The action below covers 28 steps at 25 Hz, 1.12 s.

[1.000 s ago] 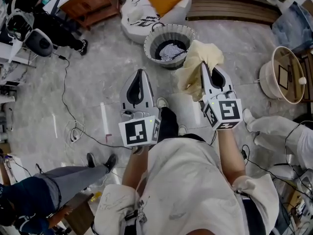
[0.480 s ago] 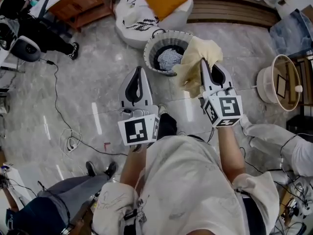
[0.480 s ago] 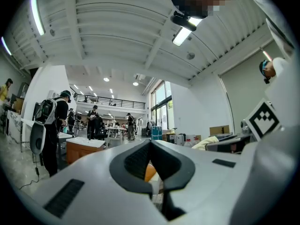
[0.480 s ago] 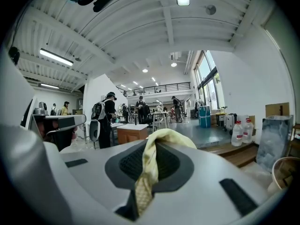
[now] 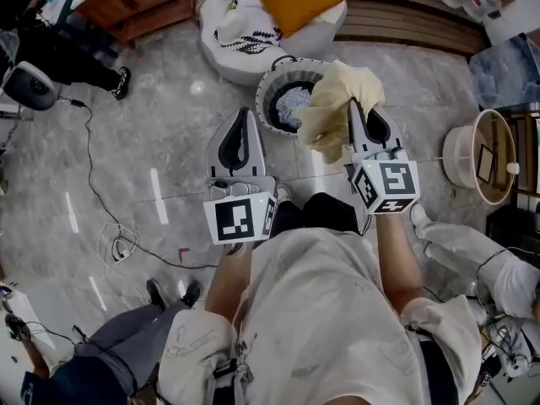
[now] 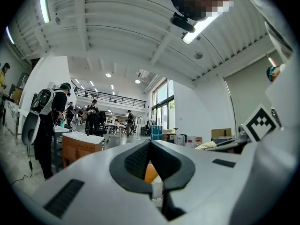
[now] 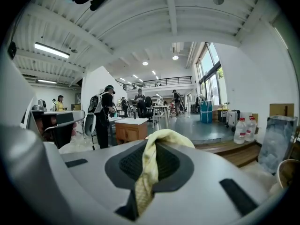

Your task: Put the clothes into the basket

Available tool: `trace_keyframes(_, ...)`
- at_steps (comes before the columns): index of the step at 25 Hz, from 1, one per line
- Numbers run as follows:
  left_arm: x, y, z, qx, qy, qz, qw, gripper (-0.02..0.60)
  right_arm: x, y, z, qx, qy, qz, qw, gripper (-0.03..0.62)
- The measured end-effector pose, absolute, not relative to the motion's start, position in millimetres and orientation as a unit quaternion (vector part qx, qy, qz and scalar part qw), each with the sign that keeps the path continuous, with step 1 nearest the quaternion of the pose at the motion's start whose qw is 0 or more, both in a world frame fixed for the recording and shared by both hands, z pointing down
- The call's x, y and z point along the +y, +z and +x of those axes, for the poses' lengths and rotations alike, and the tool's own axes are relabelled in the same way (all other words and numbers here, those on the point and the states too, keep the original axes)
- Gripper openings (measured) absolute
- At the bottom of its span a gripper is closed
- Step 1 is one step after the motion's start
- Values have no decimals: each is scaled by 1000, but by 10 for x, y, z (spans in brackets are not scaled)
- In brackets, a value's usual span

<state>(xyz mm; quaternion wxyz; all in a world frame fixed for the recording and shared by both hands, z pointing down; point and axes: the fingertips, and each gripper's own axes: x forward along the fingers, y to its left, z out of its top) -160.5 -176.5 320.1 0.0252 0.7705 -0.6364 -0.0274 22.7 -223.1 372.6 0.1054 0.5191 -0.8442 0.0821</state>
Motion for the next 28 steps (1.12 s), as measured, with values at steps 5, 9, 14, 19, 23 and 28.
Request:
trace_keyframes(5,-2049,3327,-1664,-642,-30,765,30,-2,-2596,3958,140,-847,101,509,117,12)
trace_keyframes(9,-2304,3457,-1734,-654,-35,755,32,-2,-2909,4205,45,-853,112,493,132,12)
trace_keyframes(14,-2667,3677,-1708,-670,-38,740,36,-2,-3330,4640,-27,-866,128,456,161,12)
trace_keyframes(19,-3012,3916,-1609,-685,-29,726,54,-2,-3698,5123,-44,-876,141,417,199,12)
trace_keyframes(23,-3220,4093,-1600,-692,-21,718,70,-2,-3954,5583,-57,-872,160,400,231,12)
trace_keyframes(28,-3310,4339,-1668,-706,-4,702,87,-2,-4076,6248,-154,-864,197,376,272,12)
